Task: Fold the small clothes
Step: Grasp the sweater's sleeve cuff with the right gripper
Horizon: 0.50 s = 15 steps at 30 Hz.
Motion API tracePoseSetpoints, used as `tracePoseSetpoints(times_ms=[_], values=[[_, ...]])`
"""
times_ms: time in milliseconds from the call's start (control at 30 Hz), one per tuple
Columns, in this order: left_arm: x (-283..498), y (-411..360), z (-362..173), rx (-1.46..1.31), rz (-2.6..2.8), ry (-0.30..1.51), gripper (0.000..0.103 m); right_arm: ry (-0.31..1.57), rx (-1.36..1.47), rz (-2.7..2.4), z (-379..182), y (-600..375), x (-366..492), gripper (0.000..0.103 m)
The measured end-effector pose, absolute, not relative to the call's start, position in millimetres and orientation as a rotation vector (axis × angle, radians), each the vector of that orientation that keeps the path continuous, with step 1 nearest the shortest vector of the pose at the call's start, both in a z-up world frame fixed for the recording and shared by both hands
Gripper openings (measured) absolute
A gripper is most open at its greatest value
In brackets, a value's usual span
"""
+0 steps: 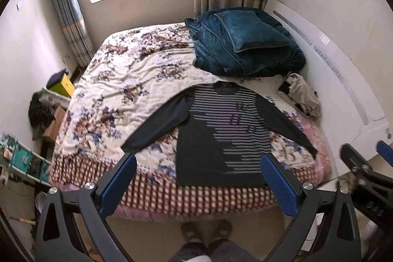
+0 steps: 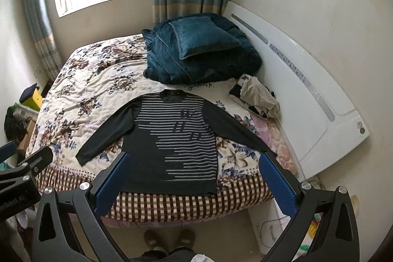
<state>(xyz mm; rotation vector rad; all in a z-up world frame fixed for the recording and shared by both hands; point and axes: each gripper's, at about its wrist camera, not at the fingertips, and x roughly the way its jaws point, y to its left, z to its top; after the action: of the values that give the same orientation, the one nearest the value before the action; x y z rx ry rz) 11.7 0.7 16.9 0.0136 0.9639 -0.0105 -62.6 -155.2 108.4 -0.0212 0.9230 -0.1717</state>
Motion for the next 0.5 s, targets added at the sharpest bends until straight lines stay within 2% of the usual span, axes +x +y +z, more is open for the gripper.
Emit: tracePoseSetpoints(times_ms=[233,500], values=[[82,-3,-52,0.080,-0.008,0.965,0.103,0.951,0.068,-0.372,44,-198,-18,0.103],[182,-61,-181,0.147,-0.010,1.105,0.103,1.041,0.218,-0.647,-110,-330,58,0.103]])
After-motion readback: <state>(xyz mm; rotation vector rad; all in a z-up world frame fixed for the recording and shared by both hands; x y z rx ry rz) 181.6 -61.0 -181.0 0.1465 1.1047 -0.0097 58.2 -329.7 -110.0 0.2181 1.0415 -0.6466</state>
